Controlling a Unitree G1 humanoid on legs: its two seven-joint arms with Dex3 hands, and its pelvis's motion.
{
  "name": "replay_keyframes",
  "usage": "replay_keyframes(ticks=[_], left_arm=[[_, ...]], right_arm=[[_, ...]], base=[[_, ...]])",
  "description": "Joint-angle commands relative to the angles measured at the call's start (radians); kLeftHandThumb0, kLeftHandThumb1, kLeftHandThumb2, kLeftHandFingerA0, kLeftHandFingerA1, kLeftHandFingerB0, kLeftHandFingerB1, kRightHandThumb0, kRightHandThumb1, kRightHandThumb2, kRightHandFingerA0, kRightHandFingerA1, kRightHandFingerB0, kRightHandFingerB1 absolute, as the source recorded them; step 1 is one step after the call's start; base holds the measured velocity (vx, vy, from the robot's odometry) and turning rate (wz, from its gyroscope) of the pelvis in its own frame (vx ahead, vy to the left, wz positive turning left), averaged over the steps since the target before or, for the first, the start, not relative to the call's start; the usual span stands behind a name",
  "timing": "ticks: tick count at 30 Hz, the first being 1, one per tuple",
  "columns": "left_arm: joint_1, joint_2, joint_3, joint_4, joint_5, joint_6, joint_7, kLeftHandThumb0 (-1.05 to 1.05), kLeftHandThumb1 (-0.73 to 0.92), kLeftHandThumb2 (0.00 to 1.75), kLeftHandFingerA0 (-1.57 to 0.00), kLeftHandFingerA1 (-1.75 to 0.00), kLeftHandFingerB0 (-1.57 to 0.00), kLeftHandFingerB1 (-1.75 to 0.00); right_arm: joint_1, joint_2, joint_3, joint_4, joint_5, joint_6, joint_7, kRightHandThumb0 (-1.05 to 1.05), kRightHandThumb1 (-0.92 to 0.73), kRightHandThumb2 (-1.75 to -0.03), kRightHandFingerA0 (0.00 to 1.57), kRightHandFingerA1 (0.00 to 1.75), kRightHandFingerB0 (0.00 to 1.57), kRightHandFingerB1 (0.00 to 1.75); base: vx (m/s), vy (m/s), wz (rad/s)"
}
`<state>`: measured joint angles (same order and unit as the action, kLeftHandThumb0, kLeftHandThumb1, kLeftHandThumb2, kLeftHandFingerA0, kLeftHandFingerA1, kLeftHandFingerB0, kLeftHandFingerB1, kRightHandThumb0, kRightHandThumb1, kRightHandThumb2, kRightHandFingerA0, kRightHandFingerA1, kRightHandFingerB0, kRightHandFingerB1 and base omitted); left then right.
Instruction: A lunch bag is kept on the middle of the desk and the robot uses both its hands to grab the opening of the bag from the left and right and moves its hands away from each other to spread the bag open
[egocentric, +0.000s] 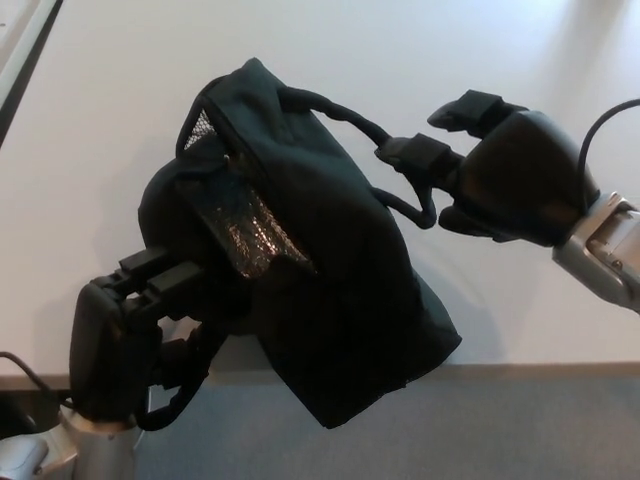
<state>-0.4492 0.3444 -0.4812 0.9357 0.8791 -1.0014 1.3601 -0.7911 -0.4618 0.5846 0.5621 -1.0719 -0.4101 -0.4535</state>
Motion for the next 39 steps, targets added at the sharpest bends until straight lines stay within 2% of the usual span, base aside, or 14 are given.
replay_keyframes(ticks=[1,4,5,7,10,11,14,15,16,24,27,34,35,39], left_arm=[[-0.001,-0.003,0.01,0.005,-0.007,0.003,-0.027,-0.07,0.43,0.99,-1.09,-1.18,-1.01,-0.96],[0.001,-0.004,0.012,0.005,-0.009,0.001,-0.028,-0.06,0.45,0.95,-1.04,-1.36,-1.03,-0.93],[0.002,-0.005,0.013,0.005,-0.01,0.0,-0.03,-0.06,0.45,0.95,-1.04,-1.36,-1.03,-0.93],[0.001,-0.005,0.015,0.007,-0.011,-0.002,-0.033,-0.05,0.46,0.94,-1.04,-1.31,-1.02,-0.92],[0.001,-0.006,0.017,0.007,-0.009,-0.004,-0.034,-0.05,0.46,0.94,-1.04,-1.33,-1.02,-0.93],[0.0,-0.007,0.017,0.008,-0.009,-0.005,-0.034,-0.06,0.47,0.93,-1.02,-1.37,-1.01,-0.93],[-0.002,-0.008,0.018,0.004,-0.002,-0.001,-0.032,-0.06,0.45,0.93,-1.02,-1.37,-1.02,-0.92],[-0.004,-0.011,0.019,0.009,-0.004,-0.004,-0.033,-0.07,0.49,0.88,-1.03,-1.36,-1.03,-0.9],[-0.005,-0.012,0.02,0.011,-0.005,-0.006,-0.034,-0.08,0.49,0.86,-1.01,-1.39,-1.03,-0.9],[-0.007,-0.012,0.023,0.018,-0.005,-0.014,-0.035,-0.06,0.46,0.89,-1.03,-1.37,-1.02,-0.9],[0.012,0.002,0.029,0.009,-0.008,-0.006,-0.048,-0.04,0.43,1.04,-1.07,-1.28,-1.02,-0.92],[0.052,0.046,0.025,0.028,0.016,-0.013,-0.019,-0.05,0.49,0.95,-1.07,-1.22,-1.01,-0.9],[0.056,0.052,0.026,0.03,0.016,-0.015,-0.014,-0.05,0.51,0.89,-1.05,-1.26,-1.02,-0.9],[0.076,0.08,0.031,0.035,0.009,-0.023,-0.025,-0.07,0.47,0.99,-1.07,-1.24,-1.01,-0.91]], right_arm=[[0.018,0.018,0.017,0.023,-0.003,0.002,-0.024,-0.39,-0.58,-0.58,0.47,0.38,0.42,0.35],[0.018,0.027,0.045,0.047,-0.027,-0.014,-0.063,-0.38,-0.57,-0.58,0.78,0.56,0.8,0.48],[0.017,0.027,0.053,0.051,-0.034,-0.015,-0.077,-0.38,-0.57,-0.58,0.78,0.56,0.8,0.48],[0.016,0.028,0.074,0.065,-0.049,-0.017,-0.102,-0.44,-0.64,-0.59,0.91,1.13,0.92,0.69],[0.014,0.033,0.099,0.095,-0.056,-0.026,-0.13,-0.43,-0.63,-0.6,0.93,1.23,0.94,0.74],[0.013,0.032,0.105,0.105,-0.056,-0.036,-0.145,-0.43,-0.62,-0.61,0.92,1.42,0.91,1.01],[-0.008,0.026,0.159,0.161,-0.101,-0.065,-0.247,-0.42,-0.7,-0.6,0.91,1.56,0.88,1.17],[-0.015,0.023,0.178,0.173,-0.117,-0.074,-0.281,-0.49,-0.57,-0.96,1.22,1.4,0.94,1.19],[-0.019,0.021,0.191,0.18,-0.123,-0.079,-0.295,-0.53,-0.75,-0.66,0.96,1.72,0.88,1.52],[-0.058,0.001,0.24,0.226,-0.123,-0.124,-0.357,-0.52,-0.86,-0.66,1.0,1.75,0.82,1.64],[-0.078,-0.043,0.213,0.272,-0.082,-0.161,-0.339,-0.53,-0.74,-0.71,0.94,1.71,0.9,1.53],[-0.056,-0.104,0.179,0.399,-0.057,-0.195,-0.432,-0.45,-0.73,-0.64,0.96,1.7,0.89,1.47],[-0.048,-0.117,0.175,0.412,-0.054,-0.198,-0.436,-0.45,-0.58,-0.97,1.25,1.39,0.99,1.18],[-0.008,-0.175,0.158,0.492,-0.025,-0.243,-0.451,-0.42,-0.58,-0.98,1.21,1.36,0.98,1.14]], base=[[0.0,0.0,0.0],[0.0,0.0,0.0],[0.0,0.0,0.0],[0.0,0.0,0.0],[0.0,0.0,0.0],[0.0,0.0,0.0],[0.0,0.0,0.0],[0.0,0.0,0.0],[0.0,0.0,0.0],[0.0,0.0,0.0],[0.0,0.0,0.0],[0.0,0.0,0.0],[0.0,0.0,0.0],[0.0,0.0,0.0]])
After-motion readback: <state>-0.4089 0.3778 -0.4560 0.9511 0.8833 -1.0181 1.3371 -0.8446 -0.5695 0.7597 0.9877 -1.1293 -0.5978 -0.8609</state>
